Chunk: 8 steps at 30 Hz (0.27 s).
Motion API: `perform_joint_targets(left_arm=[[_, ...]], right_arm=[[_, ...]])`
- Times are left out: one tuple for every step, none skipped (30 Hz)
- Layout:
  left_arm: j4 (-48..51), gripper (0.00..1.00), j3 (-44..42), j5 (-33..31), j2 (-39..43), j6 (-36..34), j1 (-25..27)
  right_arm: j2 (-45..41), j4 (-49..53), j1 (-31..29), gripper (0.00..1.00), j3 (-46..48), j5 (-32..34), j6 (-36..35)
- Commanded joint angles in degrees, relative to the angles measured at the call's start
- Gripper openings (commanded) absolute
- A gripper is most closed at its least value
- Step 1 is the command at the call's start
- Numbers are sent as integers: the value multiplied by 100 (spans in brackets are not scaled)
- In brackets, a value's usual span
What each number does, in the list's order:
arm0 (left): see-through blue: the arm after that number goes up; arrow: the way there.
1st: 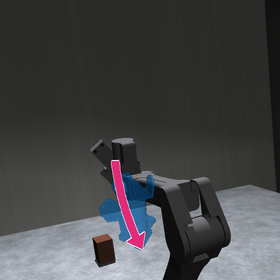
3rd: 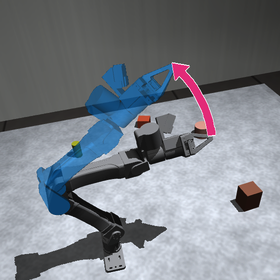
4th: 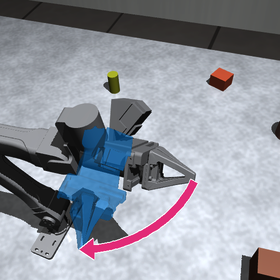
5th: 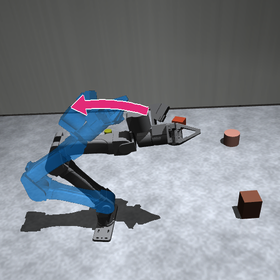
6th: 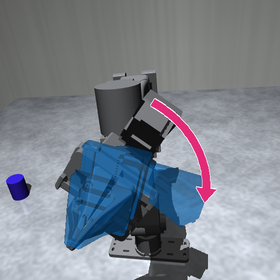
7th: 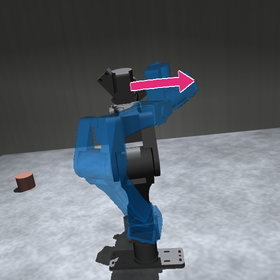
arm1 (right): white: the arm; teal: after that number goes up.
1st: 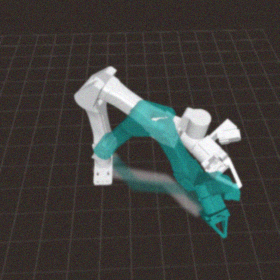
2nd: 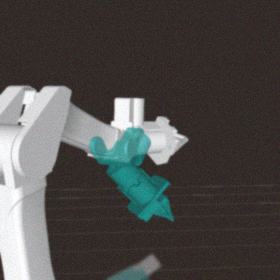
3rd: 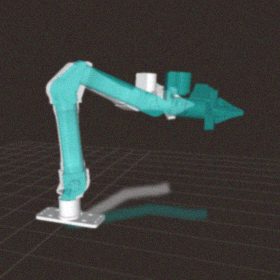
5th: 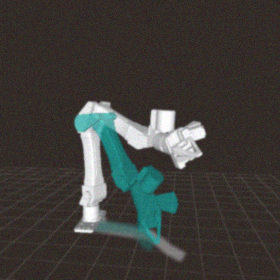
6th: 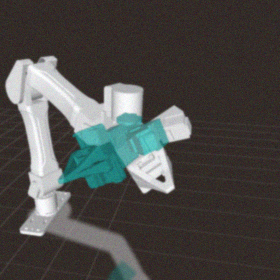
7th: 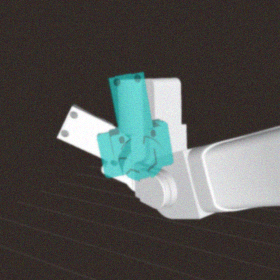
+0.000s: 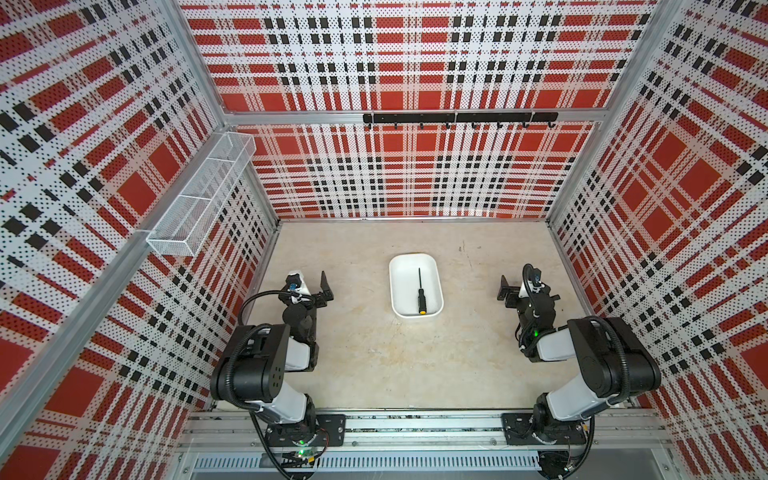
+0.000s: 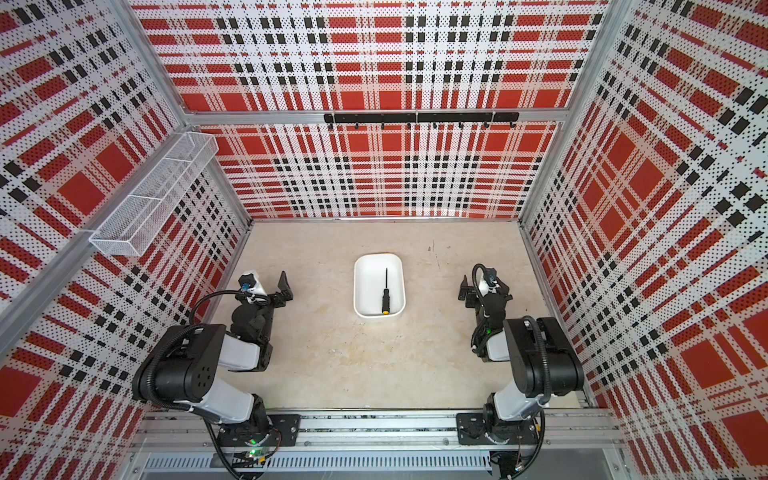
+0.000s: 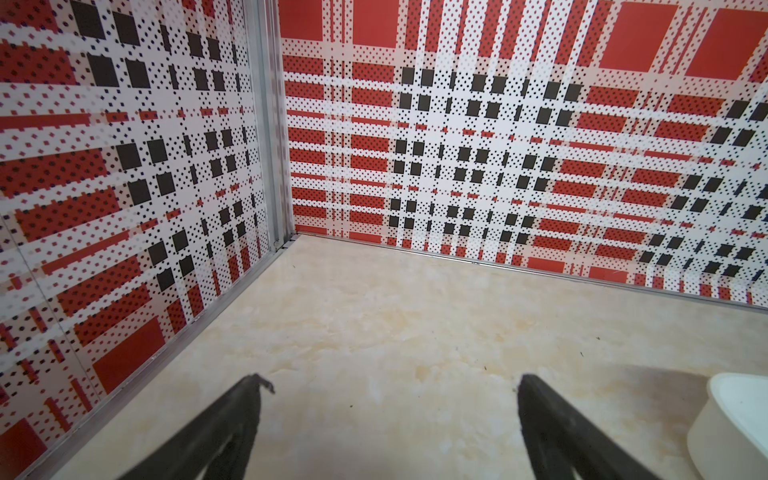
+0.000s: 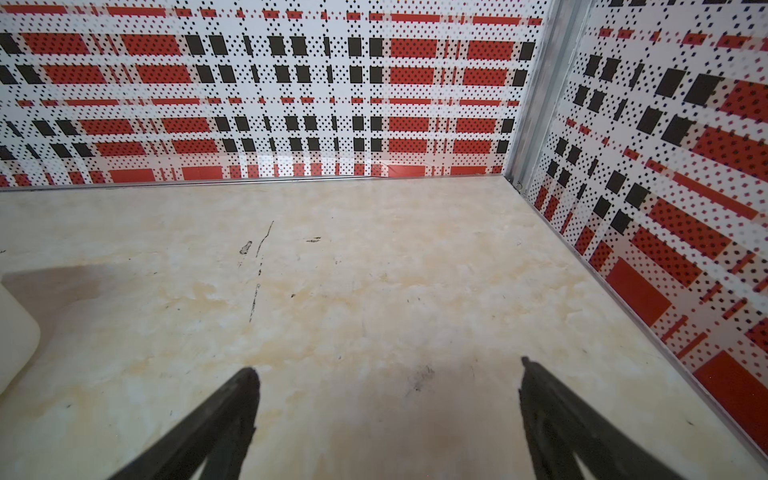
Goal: Put the screwdriver in the bin
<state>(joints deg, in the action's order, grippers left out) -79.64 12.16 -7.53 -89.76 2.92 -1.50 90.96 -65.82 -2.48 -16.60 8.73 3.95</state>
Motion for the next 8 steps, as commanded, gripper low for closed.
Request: perform_joint_targets(left_arm=[[-61,98,-21,-29,-50,-84,29],[-51,98,-12,-32,-43,-88,25],[-52,98,-12,-23,-50,-87,27],[-50,98,-8,-23,-48,-86,28],[-47,98,-12,-23,-46,-83,26],[-51,98,-17,26,-48,-89,14],[-60,98,-21,108,-46,-84,3],[-71,98,-29,153,-47,-85,-18]], right_arm=[[-83,-1,26,100,-32,-47,-23],[-87,4,28,100,-26,-47,-21],[-81,-9,27,100,-29,-47,-30],[-79,-1,22,100,-31,-47,-29],[-84,-2,28,100,-23,-50,-34],[-86,-16,23,100,-20,-47,-32],[-90,-21,21,100,-24,-47,-32],[-93,-34,24,100,-15,-47,-30]])
